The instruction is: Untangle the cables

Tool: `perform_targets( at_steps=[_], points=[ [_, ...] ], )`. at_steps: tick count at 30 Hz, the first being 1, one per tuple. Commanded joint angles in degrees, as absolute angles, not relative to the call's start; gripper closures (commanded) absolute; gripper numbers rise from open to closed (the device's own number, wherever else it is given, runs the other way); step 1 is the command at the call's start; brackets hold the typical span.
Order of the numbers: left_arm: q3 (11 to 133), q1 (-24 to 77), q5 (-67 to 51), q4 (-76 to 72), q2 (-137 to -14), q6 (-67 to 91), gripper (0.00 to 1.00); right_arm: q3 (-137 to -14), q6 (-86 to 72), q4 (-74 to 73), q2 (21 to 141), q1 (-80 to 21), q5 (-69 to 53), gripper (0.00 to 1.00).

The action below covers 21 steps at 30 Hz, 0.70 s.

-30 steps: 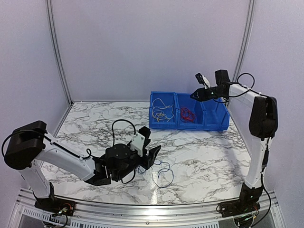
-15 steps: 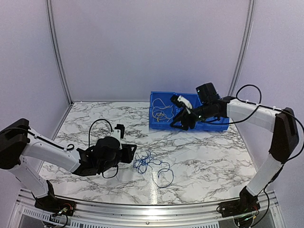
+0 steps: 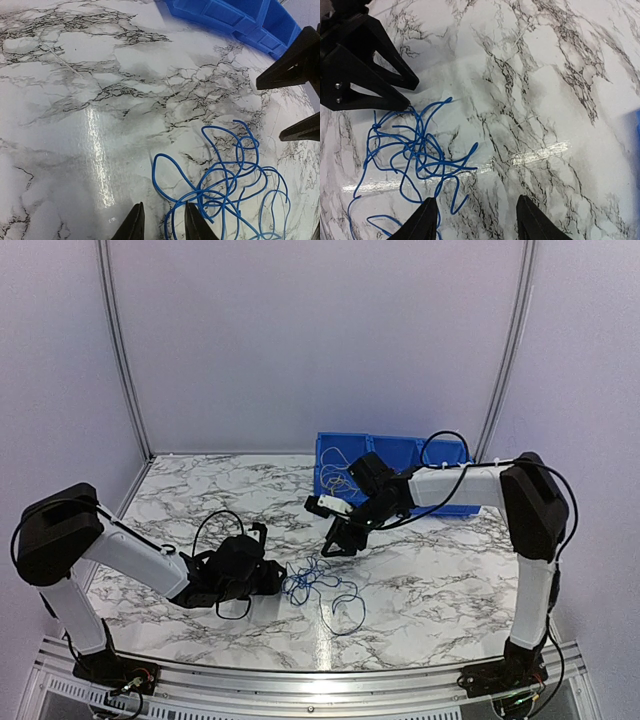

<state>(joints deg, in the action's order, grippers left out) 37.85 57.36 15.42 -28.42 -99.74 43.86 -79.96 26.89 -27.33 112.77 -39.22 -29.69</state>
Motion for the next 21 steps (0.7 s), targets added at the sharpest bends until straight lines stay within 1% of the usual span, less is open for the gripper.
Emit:
perform_targets(
  at_steps=[1,5,9,12,13,15,16,17,21],
  points=[
    [39.20,57.13,14.56,-28.16,-100.43,44.57,0.72,-84.64,28.29,-29.97,117.13,-40.55,-27.14,0.46],
    [38.32,57.13,15.53,-28.28,-99.13,44.18,0.71,-85.36,28.21,-30.22,118.93,-40.81,-27.53,0.49],
    [37.73,57.11,16.24,-28.28,-97.85,43.26,0.70,-86.19,28.06,-31.25,119.77,-40.84,-28.32,0.57],
    [37.77,57.13,16.52,-28.37,-97.43,42.59,0.67,-86.71,28.23,-32.51,120.52,-40.93,-29.11,0.57],
    [37.83,57.13,16.46,-28.39,-97.38,42.36,0.66,-86.86,28.46,-32.98,120.76,-40.91,-29.31,0.61],
    [38.09,57.13,16.35,-28.53,-96.95,41.79,0.64,-87.51,28.88,-33.98,120.91,-40.88,-29.48,0.87],
    [38.14,57.13,16.35,-28.63,-96.69,41.46,0.63,-88.03,29.18,-34.80,120.29,-40.93,-29.47,0.95],
    [38.22,57.13,16.30,-28.77,-96.27,40.99,0.62,-88.59,29.52,-35.94,119.14,-40.88,-29.45,1.00],
    [37.78,57.13,17.45,-28.87,-93.33,38.23,0.57,-91.32,29.99,-39.43,110.41,-40.94,-28.47,1.00]
  ],
)
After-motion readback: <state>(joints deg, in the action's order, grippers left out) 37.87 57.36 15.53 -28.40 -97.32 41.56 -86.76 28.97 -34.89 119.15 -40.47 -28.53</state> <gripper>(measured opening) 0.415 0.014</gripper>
